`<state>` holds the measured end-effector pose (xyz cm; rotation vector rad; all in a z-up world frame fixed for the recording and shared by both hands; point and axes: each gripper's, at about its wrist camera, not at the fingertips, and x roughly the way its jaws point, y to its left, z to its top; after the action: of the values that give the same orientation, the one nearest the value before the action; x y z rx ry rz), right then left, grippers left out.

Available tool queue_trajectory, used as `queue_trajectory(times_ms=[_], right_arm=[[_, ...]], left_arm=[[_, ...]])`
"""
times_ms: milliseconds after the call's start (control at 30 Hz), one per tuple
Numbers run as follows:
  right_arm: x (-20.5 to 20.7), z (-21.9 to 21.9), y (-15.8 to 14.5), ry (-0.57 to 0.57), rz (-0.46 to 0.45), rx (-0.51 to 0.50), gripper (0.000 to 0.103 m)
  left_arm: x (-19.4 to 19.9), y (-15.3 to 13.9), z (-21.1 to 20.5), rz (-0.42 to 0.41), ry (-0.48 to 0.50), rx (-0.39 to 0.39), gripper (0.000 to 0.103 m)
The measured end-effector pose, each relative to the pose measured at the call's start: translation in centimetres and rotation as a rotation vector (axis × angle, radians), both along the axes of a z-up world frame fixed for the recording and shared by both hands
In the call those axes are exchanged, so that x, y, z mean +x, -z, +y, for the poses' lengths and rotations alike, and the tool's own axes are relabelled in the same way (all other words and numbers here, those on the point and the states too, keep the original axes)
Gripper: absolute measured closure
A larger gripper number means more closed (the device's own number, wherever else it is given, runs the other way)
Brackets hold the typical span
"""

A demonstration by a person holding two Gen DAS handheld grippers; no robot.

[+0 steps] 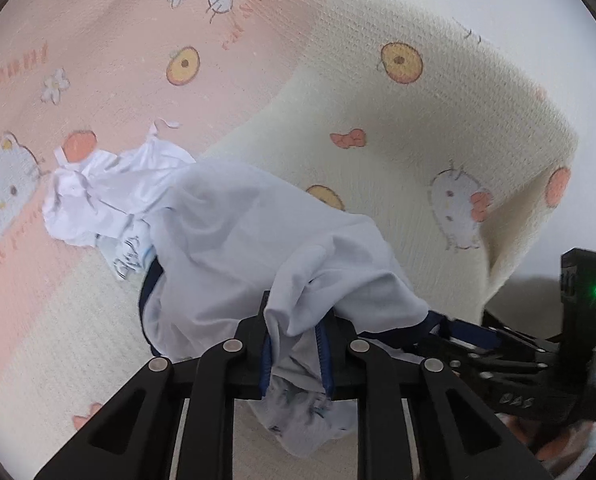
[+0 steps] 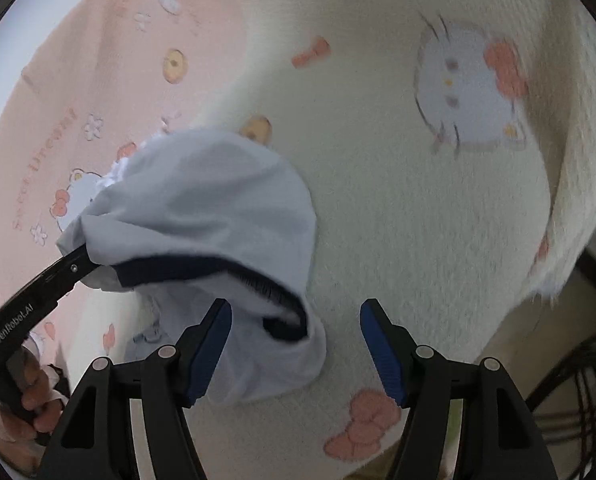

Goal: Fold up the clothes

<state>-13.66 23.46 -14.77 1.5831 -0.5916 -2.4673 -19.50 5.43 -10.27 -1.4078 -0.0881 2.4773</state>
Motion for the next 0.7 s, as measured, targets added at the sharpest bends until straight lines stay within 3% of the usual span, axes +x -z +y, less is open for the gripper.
queue_trajectory(times_ms=[133,233,367,700], right_arm=[[0.7,-1.6,-2.1,-0.079,0.113,0.094,0.036],[1.7,-3.2,-3.9,-0.146,0.209,0.192,0.031],[1.8,-5.4,-5.1,-0.227,0.307,0.293,0.029],[-2.1,-8.3,-5.9,-0.286,0.343,0.292,0.03]], left_arm=[[-0.3,-0.3,-0.4,-0.024,-0.01,0.065,0.087],[-0.7,-0.1,-0.5,-0.053,0.001,0.105,0.087],[-0.9,-0.2,-0.3,-0.052,0.021,0.099,0.087],[-1.3,-0.4,0.0,-0.045,0.027,0.108,0.087]])
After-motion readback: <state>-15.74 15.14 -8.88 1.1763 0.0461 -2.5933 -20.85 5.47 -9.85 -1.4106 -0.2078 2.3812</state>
